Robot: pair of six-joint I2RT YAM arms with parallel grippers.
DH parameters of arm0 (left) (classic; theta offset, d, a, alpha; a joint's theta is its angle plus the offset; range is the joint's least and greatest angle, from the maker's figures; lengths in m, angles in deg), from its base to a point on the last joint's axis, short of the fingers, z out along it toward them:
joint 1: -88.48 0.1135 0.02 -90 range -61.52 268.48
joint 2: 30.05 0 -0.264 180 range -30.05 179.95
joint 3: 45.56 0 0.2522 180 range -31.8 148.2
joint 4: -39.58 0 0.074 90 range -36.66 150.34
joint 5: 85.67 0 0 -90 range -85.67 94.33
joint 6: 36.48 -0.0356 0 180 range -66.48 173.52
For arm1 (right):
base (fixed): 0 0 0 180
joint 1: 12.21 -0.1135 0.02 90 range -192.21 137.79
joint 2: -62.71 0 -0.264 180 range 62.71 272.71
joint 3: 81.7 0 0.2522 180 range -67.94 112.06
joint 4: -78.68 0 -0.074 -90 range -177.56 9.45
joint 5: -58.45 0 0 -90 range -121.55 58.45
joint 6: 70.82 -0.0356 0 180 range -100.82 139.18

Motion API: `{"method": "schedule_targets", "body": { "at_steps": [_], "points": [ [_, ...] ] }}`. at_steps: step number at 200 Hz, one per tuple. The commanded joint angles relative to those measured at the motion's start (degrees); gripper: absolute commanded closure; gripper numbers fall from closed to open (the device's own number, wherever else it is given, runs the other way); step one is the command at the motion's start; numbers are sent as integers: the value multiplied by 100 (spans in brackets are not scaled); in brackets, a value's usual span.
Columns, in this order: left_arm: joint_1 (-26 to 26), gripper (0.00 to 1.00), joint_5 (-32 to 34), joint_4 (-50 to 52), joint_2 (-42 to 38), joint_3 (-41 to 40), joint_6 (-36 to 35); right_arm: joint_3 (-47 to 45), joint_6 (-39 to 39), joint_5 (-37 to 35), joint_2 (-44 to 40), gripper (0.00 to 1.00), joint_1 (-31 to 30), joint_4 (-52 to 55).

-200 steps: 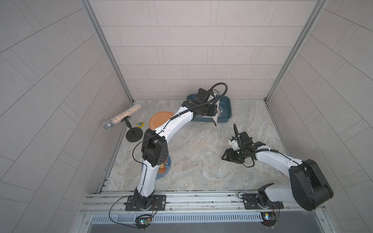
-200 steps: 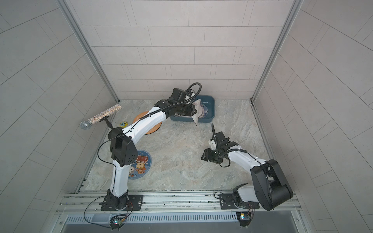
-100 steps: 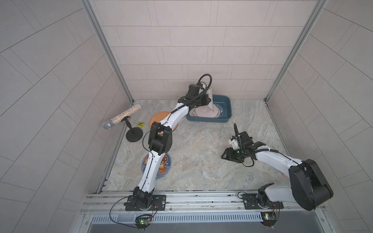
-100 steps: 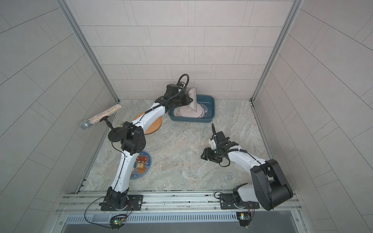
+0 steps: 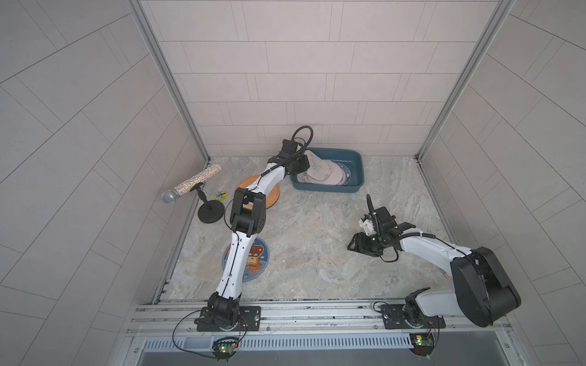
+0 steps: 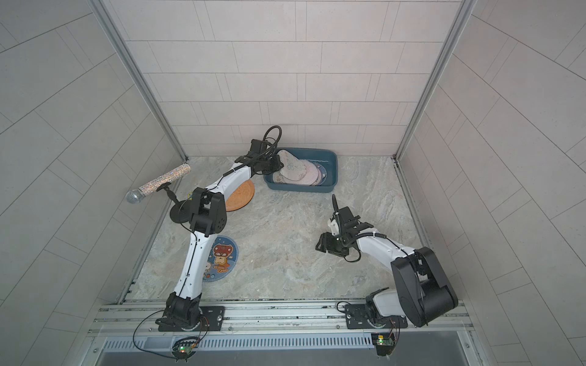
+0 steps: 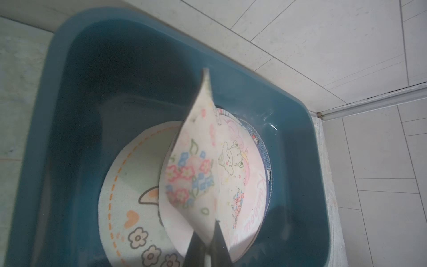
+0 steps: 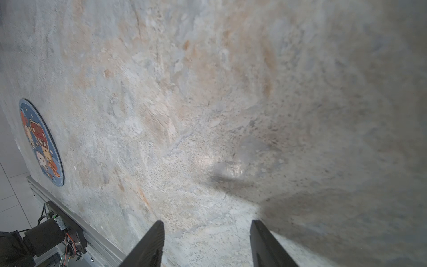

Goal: Put the coasters into the storage box
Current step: Place the coaster in the storage box.

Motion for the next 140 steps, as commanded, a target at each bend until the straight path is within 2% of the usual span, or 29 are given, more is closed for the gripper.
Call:
{"method": "schedule_targets", "body": {
  "at_steps": [1,7,21,47,96,140],
  "points": [
    [-51,74,141,170,-226,-27,-105,84,-56,-4,-28,38,20,-16],
    [-50,64,143,197,-234,-19,-105,78,-56,2,-37,38,20,-11],
    [-51,47,145,259,-275,-27,-113,66,-56,-7,-81,38,20,2],
    [-60,32,152,273,-468,-117,-137,60,-76,-26,-177,38,20,37],
    [-73,19,253,221,-1173,-716,-232,107,-83,-35,-279,38,21,76],
    [-59,15,317,99,-1973,-1723,-349,130,-111,-53,-413,38,11,116]
  ]
}}
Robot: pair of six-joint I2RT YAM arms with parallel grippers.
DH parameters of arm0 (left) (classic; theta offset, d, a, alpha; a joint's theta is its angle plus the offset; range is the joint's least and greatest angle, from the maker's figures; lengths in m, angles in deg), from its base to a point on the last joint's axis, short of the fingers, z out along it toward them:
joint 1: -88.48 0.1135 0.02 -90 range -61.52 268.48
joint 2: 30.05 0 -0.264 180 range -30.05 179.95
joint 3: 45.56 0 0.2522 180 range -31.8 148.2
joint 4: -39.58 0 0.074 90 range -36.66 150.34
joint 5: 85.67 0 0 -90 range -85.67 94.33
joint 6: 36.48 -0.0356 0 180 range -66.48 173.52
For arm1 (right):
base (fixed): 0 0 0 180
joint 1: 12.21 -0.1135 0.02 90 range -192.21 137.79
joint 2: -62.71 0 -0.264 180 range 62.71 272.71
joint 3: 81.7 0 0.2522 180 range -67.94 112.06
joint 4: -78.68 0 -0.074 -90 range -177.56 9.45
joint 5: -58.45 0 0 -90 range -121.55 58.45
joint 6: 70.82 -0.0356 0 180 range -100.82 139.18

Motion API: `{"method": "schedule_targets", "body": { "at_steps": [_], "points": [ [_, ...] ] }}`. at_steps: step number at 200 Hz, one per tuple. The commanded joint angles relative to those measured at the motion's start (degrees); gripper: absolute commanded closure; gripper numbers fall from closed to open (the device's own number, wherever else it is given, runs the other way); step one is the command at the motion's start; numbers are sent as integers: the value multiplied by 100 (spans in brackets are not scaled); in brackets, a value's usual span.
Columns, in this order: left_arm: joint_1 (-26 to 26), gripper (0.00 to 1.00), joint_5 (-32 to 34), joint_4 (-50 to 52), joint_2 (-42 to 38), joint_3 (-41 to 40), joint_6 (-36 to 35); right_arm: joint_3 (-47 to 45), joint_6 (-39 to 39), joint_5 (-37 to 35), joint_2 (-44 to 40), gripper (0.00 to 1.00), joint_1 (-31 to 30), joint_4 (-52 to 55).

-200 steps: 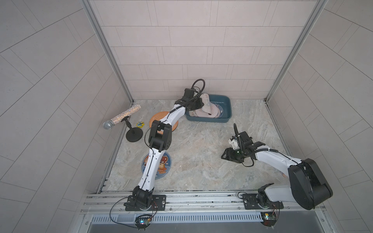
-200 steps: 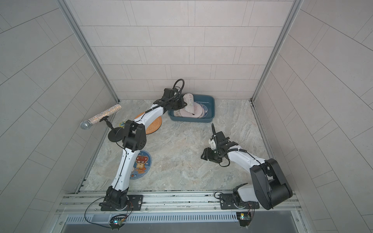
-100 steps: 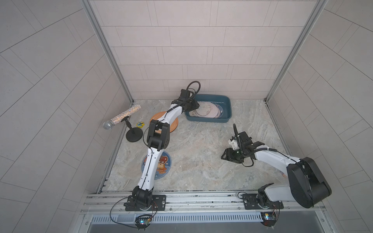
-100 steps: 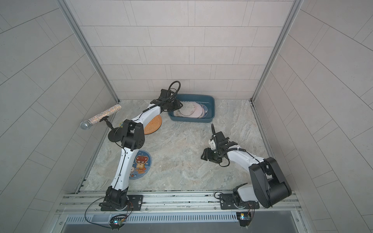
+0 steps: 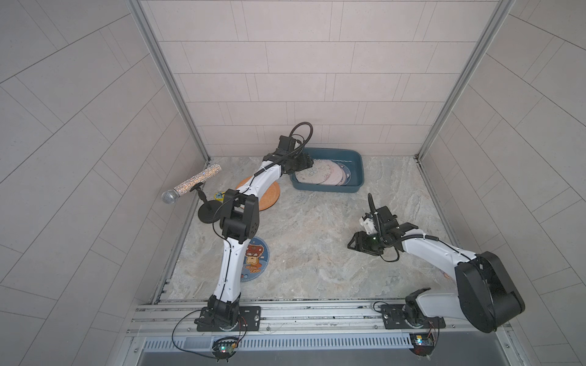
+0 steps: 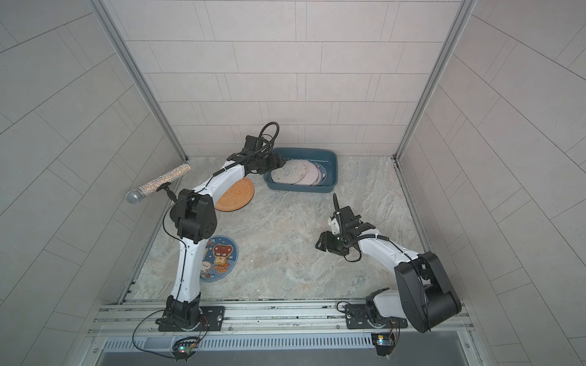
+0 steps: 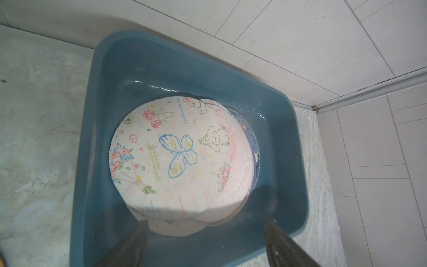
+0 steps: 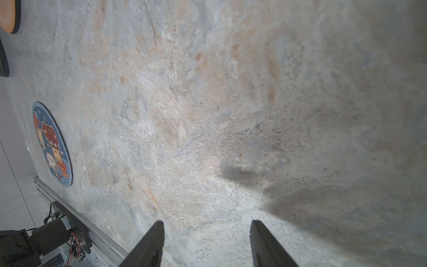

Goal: Put the coasters into the storage box
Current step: Place the coaster in the storage box, then move the coaster to the center of the board.

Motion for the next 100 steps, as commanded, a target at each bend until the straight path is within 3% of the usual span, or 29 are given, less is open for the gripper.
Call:
{"method": "schedule_targets", "body": {
  "at_steps": [1,60,100],
  "points": [
    [-11,15,90,-92,-523,-469,-149,121,-55,-51,-156,38,11,88],
    [184,9,393,-230,-1823,-2074,-364,264,-19,-62,-263,37,-66,184],
    [657,2,673,122,-2135,-2493,-612,280,-94,-83,-293,37,-168,133]
  ]
}}
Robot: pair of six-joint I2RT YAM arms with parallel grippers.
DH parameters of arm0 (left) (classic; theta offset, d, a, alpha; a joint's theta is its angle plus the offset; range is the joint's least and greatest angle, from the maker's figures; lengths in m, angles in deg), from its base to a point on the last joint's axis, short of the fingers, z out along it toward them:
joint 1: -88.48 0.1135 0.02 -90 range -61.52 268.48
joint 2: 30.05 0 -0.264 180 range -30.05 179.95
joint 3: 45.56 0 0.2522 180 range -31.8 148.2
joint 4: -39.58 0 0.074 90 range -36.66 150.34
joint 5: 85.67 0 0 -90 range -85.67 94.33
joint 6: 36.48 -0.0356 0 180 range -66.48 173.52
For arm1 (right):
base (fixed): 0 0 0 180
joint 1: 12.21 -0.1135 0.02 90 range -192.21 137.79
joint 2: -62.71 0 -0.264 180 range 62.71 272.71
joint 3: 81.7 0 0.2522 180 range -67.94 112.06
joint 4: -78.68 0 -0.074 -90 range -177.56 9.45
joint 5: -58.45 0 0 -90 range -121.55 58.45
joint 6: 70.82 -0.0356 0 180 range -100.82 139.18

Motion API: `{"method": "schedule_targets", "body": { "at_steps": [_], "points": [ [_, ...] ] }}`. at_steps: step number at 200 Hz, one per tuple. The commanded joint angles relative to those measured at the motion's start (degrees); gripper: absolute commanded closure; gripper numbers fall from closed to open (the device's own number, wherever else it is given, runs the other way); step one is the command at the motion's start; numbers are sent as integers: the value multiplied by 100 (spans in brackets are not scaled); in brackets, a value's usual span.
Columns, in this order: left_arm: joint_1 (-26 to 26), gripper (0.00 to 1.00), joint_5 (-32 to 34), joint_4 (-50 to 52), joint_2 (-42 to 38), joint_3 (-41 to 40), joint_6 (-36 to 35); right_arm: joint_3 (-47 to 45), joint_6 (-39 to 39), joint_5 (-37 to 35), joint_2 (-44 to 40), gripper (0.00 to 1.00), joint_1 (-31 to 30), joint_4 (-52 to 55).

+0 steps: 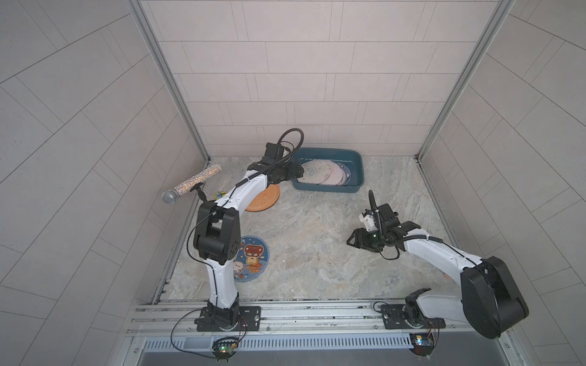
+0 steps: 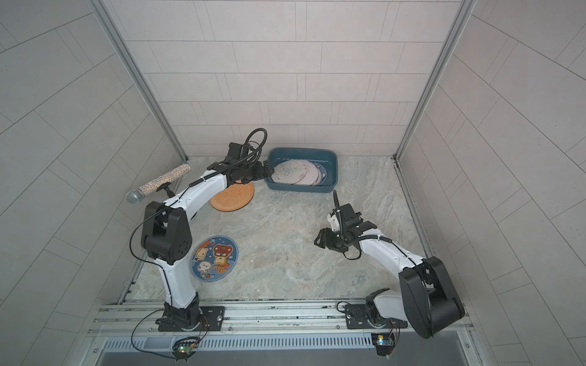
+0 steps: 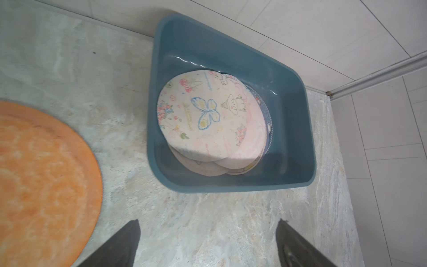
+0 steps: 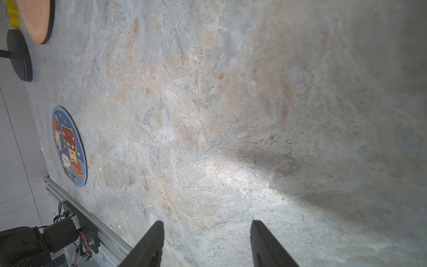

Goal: Put the coasters into the storage box
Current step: Move the coaster to the center of the board.

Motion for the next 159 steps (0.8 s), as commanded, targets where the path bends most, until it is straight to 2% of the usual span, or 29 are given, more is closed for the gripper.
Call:
{"method": "schedule_targets", "body": {
  "at_steps": [1,74,159],
  "points": [
    [369,1,285,227,-188,-138,-249,100,-66,-77,-110,37,-79,64],
    [1334,0,873,992,618,483,-586,270,-193,-106,-90,37,-341,25],
    [1820,5,1122,1178,1807,1450,-821,568,-261,-16,229,37,-418,-25]
  ]
}}
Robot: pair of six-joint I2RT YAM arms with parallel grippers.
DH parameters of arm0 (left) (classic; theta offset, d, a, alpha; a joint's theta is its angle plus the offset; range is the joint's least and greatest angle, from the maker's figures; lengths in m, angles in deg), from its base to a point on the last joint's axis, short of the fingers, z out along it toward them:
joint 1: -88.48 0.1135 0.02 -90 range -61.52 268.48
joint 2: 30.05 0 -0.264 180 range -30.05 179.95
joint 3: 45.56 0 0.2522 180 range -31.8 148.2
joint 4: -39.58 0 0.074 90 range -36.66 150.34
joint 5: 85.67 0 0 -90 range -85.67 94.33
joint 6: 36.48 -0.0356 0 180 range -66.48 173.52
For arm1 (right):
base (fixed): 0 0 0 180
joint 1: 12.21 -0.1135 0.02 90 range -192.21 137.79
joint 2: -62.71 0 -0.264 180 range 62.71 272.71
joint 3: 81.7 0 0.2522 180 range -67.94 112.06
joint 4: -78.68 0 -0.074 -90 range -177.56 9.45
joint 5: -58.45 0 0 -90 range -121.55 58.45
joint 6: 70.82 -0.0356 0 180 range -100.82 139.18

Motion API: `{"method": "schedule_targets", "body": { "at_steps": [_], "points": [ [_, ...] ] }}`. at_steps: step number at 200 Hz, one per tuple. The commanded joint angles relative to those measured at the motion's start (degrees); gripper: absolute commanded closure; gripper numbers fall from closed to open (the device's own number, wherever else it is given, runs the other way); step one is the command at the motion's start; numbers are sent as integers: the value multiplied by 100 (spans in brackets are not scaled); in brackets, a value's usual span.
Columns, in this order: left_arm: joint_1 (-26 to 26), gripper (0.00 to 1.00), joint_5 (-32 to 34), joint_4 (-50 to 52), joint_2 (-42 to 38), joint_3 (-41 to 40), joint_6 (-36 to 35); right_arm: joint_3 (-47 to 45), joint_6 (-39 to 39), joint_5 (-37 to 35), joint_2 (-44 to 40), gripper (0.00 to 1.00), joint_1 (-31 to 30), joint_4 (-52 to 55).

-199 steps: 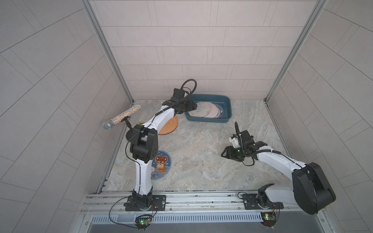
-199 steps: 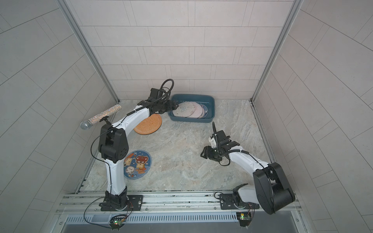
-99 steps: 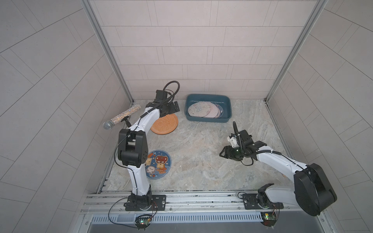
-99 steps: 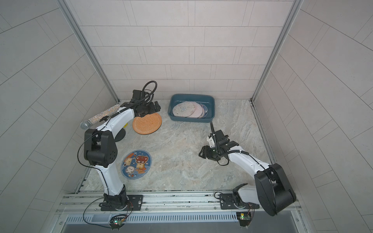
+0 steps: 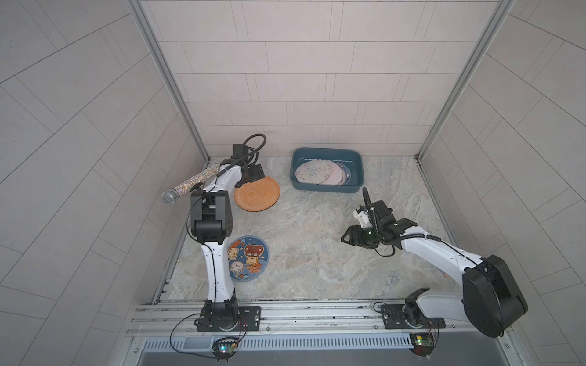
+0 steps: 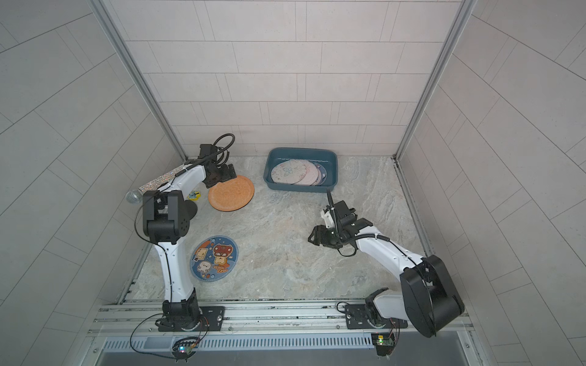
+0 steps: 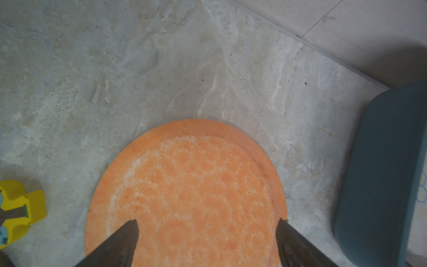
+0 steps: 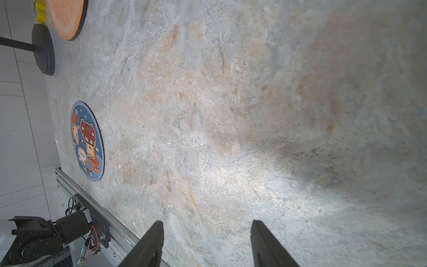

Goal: Put the coasters into the storage box
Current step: Move the coaster to the center of the board.

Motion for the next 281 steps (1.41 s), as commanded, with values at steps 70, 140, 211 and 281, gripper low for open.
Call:
{"method": "schedule_targets", "body": {
  "at_steps": [70,140,211,281],
  "points": [
    [362,9,100,461,1059,1237,-293,477,-109,109,484,37,-57,-66],
    [415,9,129,733,1655,1941,-471,735,-117,206,885,37,-63,-147],
    [332,10,-183,985,1909,2132,-563,841,-124,217,969,37,-66,-165],
    [-76,12,-350,1274,1594,1674,-925,781,-89,189,703,37,-66,-113]
  ]
}}
